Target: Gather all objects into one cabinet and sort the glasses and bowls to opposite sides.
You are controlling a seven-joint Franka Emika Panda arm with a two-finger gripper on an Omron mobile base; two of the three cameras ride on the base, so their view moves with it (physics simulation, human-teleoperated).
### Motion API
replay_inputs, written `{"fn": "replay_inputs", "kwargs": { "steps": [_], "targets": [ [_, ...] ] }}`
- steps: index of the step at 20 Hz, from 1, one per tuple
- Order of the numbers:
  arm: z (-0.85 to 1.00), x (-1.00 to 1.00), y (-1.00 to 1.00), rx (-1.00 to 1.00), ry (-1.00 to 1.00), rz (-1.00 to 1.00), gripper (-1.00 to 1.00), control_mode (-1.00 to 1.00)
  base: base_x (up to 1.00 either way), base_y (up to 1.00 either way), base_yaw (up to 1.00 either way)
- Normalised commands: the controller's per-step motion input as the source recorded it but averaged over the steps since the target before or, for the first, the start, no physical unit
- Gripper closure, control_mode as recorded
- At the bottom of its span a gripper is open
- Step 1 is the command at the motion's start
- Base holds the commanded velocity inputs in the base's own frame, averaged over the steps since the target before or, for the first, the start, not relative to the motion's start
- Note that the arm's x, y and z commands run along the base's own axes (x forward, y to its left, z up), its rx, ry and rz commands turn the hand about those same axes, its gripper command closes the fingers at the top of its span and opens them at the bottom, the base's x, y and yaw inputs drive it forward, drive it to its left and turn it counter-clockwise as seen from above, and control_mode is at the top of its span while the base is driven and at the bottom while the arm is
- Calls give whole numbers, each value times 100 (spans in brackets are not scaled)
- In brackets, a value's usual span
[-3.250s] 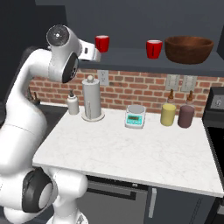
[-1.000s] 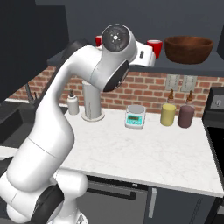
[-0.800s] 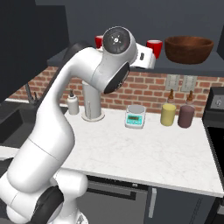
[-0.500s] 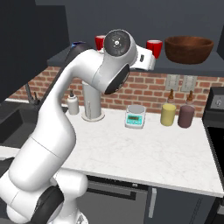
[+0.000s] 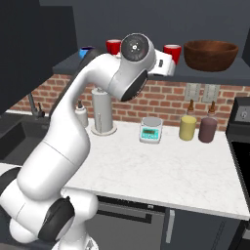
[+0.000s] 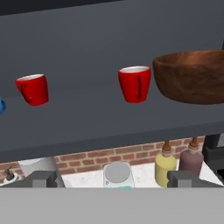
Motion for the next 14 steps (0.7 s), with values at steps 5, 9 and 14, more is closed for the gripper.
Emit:
{"fn": "replay_inputs", "kwargs": {
  "steps": [5,9,14],
  "targets": [
    [0,20,-3,0,0,0,-100,-100,0,0,0],
    [0,14,-4,0,0,0,-100,-100,0,0,0],
    [0,1,-3,0,-1,0,-100,-100,0,0,0]
  ]
}}
